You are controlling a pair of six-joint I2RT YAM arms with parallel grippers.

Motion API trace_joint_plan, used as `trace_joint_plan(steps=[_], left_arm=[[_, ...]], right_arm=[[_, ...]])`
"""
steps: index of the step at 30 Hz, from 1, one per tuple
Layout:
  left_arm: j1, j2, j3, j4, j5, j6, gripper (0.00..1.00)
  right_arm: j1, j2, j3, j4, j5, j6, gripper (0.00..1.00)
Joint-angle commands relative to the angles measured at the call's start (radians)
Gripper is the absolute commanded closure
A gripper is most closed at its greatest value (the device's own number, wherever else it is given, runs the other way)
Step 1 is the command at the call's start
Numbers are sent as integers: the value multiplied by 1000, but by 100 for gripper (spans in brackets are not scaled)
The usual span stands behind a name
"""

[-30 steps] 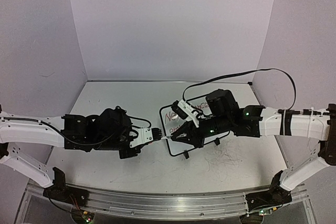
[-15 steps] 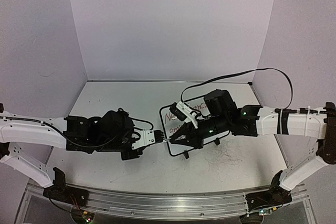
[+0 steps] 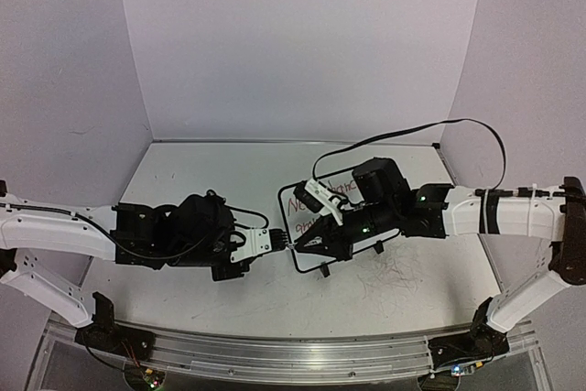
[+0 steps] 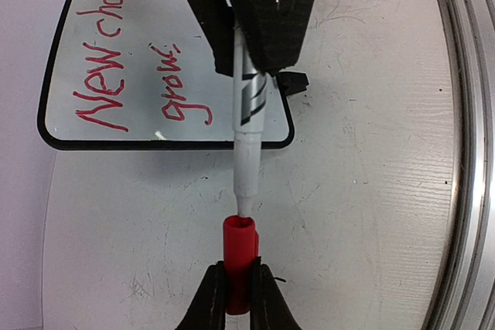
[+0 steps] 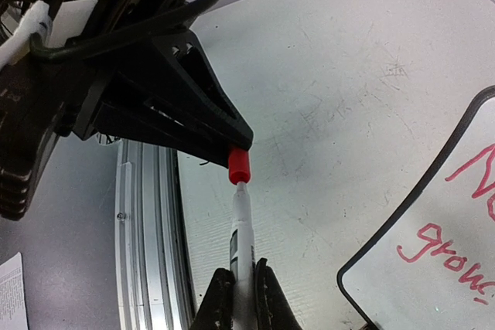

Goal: Write a sentence on the whiteboard
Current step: Insert the whiteboard marker without the cap into the pen cap.

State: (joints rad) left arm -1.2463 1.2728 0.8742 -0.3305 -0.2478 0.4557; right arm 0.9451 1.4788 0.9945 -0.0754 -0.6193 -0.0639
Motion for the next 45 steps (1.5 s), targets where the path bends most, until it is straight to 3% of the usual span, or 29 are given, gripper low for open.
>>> trace_joint_plan(steps=[1,45], left_arm=[[-8,-7,10,42,-8,2,100],[-41,-9,57,119,-40,52,100]], right_arm=[[0,17,50,30,-16,-7,100],[-6,59,28,118,-129,40,100]])
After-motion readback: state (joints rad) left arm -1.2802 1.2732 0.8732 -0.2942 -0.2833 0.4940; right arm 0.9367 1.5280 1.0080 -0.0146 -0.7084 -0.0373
